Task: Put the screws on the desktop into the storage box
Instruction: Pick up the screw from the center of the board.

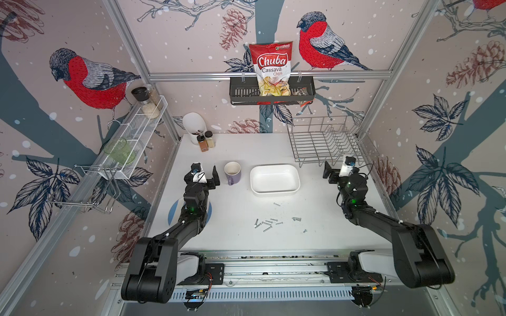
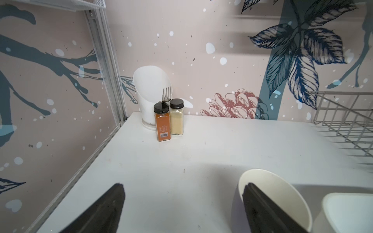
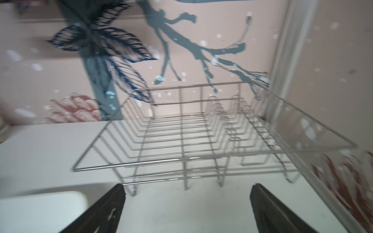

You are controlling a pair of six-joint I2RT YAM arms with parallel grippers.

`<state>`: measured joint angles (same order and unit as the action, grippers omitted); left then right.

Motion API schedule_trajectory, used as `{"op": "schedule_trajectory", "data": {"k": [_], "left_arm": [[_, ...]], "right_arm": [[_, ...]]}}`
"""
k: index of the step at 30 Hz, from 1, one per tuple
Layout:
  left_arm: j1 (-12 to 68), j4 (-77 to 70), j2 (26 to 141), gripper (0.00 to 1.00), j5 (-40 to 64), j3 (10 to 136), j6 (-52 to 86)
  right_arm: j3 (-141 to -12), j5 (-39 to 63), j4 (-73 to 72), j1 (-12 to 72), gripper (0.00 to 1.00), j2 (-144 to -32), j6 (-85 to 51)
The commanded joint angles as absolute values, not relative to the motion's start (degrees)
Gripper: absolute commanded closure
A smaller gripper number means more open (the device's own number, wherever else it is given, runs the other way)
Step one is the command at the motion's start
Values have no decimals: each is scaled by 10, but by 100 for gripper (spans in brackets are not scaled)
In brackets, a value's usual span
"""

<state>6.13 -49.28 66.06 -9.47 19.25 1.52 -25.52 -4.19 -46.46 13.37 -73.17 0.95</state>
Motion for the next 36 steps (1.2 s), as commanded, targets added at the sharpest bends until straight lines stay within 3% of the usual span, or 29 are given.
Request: {"op": "schedule_trajectory", "data": {"k": [1, 4, 9, 16, 19, 27, 36], "left_arm": [[83, -399, 599, 8, -125, 205, 46], [104, -350, 548, 10, -87, 219, 79], [164, -318, 514, 10, -43, 224, 138], [214, -329, 500, 10, 41, 200, 263], [229, -317, 490, 10, 53, 192, 292], [348, -272, 442, 11, -50, 163, 251], [354, -307, 414, 11, -61, 111, 230]], "right_arm": [[-292, -13, -306, 216, 0, -721, 67], [-338, 8, -226, 295, 2, -700, 86], [-418, 77, -81, 357, 12, -745, 87], [-414, 61, -61, 453, 20, -783, 95], [-415, 61, -51, 461, 25, -790, 94], [-443, 38, -2, 482, 41, -864, 109], [-481, 10, 12, 482, 51, -960, 115]]}}
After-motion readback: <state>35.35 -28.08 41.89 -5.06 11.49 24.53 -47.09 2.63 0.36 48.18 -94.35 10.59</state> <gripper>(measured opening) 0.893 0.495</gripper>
